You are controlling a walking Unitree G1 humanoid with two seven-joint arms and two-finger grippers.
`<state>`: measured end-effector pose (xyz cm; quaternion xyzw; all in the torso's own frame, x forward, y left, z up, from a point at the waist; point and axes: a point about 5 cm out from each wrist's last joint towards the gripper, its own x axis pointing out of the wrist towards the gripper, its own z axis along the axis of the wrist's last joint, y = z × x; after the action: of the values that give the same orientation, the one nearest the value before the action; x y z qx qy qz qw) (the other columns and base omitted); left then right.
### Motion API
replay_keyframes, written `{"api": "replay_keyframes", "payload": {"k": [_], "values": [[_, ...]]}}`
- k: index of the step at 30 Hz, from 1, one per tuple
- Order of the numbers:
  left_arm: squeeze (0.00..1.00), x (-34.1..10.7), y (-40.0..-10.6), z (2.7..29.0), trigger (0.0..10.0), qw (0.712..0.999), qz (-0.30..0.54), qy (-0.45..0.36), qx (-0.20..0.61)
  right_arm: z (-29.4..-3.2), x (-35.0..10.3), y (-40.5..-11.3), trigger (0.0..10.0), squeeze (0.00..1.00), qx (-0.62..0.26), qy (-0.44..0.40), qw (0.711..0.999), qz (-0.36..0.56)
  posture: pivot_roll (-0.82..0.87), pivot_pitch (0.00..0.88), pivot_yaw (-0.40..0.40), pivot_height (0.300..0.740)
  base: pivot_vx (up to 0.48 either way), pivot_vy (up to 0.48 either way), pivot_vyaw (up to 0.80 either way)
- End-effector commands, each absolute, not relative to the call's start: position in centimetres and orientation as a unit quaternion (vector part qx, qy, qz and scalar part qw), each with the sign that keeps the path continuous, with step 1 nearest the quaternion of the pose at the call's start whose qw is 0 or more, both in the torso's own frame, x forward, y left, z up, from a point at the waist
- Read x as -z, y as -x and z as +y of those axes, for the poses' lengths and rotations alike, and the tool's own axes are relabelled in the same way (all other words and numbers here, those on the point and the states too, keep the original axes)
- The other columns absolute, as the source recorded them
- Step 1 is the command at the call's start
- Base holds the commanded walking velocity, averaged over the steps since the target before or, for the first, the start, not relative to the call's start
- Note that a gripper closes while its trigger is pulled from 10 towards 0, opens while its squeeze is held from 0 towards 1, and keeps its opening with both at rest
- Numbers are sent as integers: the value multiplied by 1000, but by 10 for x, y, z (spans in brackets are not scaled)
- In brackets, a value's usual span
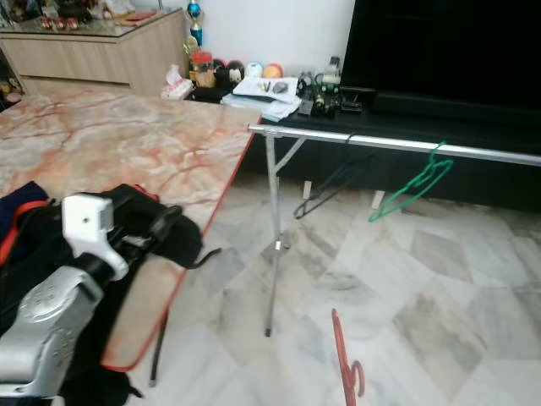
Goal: Hang hanger
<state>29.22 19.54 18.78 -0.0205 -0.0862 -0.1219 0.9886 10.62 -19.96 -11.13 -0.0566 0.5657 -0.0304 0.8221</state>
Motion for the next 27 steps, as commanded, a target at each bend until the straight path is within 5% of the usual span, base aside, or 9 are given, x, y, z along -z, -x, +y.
{"api": "replay_keyframes", "payload": {"k": [1,18,27], "values": [[0,-191,-293,189,10000,987,-92,18,133,-185,117,-90,10000,0,21,35,807,589,115,71,57,740,0,-472,0],[0,-189,-293,184,10000,986,-87,13,144,-185,117,-91,10000,0,20,37,809,586,120,61,55,740,0,-468,0],[0,-183,-294,182,10000,986,-74,19,148,-185,117,-91,10000,0,28,36,811,584,125,52,57,740,0,0,-52]]}}
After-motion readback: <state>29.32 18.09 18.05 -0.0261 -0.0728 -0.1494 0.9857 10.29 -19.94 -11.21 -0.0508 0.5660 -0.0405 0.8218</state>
